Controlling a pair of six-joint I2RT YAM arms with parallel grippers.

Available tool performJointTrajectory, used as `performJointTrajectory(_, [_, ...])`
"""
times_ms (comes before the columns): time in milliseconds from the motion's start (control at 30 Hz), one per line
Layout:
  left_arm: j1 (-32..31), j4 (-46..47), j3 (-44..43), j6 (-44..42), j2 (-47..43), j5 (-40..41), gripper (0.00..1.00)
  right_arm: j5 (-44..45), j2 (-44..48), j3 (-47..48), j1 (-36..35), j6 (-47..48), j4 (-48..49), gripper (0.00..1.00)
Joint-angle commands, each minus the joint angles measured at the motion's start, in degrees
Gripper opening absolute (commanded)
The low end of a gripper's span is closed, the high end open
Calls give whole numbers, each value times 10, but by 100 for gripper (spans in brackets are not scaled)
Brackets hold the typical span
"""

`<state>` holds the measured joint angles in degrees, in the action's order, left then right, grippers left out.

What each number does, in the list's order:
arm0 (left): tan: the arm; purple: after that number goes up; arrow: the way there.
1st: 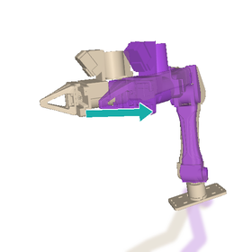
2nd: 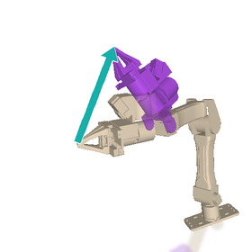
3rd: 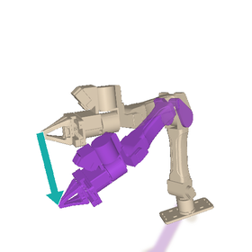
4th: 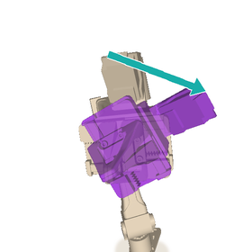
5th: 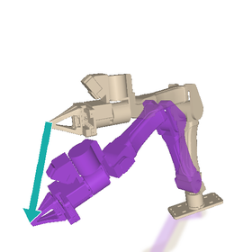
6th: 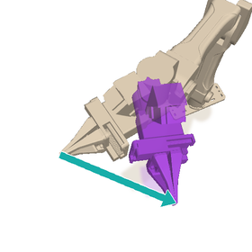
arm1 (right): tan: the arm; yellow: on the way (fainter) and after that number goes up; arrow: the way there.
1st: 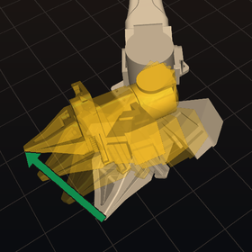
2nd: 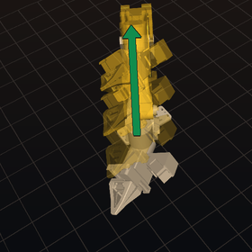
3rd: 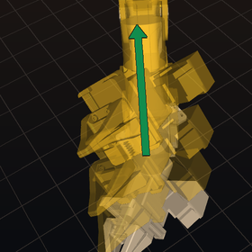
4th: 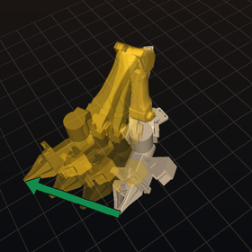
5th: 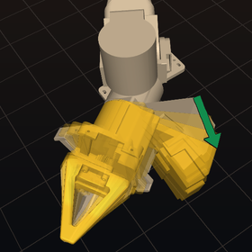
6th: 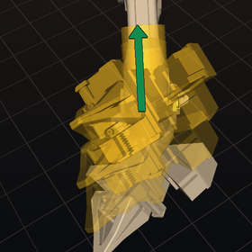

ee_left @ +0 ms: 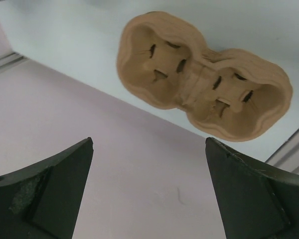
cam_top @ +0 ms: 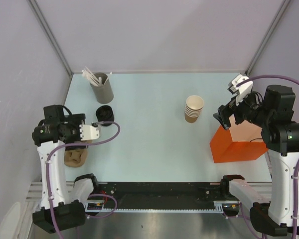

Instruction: Pack the takeout coffee

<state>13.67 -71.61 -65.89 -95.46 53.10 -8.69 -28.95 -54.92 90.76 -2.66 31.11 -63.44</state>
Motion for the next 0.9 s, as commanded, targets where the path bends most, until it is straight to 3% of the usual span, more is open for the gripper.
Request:
performJointTrajectory(0, [39, -56, 23, -127, 12, -78, 99, -5, 6, -1, -7, -3, 9, 100])
performJointTrajectory(400, [114, -47, 78, -252, 70, -158, 99, -29, -24, -1, 18, -18, 6, 100])
performJointTrajectory(867, [128, 24, 118, -264, 129, -160, 97, -81, -25, 2, 62, -33, 13, 100])
